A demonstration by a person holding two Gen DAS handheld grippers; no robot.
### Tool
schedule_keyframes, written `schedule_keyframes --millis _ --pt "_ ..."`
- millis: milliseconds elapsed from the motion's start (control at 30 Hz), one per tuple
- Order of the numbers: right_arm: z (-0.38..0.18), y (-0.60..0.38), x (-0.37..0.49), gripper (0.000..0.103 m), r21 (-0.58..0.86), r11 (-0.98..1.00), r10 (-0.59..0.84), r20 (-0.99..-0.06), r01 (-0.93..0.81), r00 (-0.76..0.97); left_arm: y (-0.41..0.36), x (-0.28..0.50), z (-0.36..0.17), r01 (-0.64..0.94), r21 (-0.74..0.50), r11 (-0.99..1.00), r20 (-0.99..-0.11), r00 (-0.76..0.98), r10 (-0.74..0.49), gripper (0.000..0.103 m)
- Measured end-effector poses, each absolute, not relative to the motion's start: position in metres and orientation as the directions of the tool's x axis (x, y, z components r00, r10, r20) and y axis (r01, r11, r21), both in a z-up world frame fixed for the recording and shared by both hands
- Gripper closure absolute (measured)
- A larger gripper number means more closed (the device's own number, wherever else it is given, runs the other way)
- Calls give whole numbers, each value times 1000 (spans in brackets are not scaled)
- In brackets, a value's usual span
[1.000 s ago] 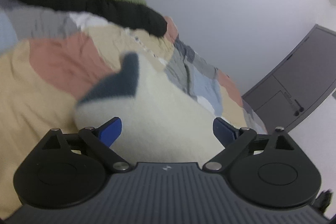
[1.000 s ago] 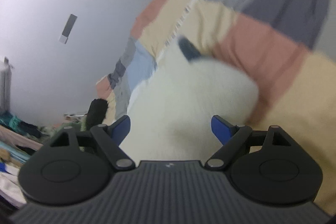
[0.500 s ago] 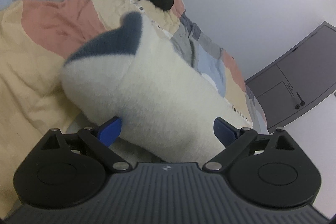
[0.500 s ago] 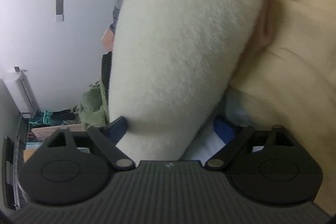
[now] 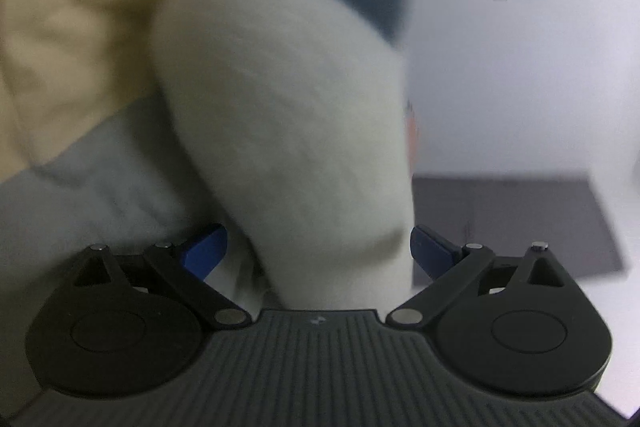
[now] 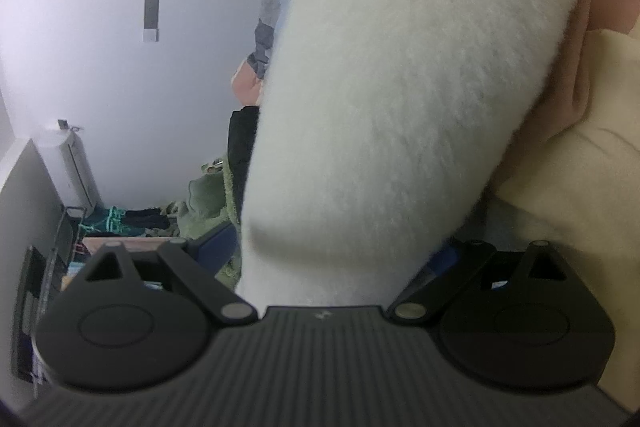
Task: Fold large clothes
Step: 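Grasp the rolled cream blanket bundle with both grippers and lift it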
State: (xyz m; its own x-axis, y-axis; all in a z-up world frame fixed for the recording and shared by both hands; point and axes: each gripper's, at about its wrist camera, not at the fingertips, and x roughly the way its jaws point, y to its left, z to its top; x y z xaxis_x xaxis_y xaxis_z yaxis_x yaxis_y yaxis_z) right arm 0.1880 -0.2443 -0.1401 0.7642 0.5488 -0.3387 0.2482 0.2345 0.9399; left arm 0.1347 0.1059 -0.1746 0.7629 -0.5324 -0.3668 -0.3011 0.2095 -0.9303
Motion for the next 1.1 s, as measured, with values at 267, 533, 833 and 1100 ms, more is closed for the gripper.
schedule_keyframes --millis 267,533,833,1100 --pt "-142 -249 197 6 926 259 512 -373 275 773 124 144 -181 -278 -945 171 -326 844 -426 16" --pt "-141 -260 203 11 913 299 401 -385 279 831 130 151 -167 -266 -907 327 -382 847 -370 46" --pt "-116 -256 201 52 851 486 363 -403 199 840 123 142 -146 -211 -883 419 -371 860 -350 52" --pt "-78 -252 164 56 797 600 359 -346 70 867 127 105 -113 -138 -896 421 -308 877 -368 52"
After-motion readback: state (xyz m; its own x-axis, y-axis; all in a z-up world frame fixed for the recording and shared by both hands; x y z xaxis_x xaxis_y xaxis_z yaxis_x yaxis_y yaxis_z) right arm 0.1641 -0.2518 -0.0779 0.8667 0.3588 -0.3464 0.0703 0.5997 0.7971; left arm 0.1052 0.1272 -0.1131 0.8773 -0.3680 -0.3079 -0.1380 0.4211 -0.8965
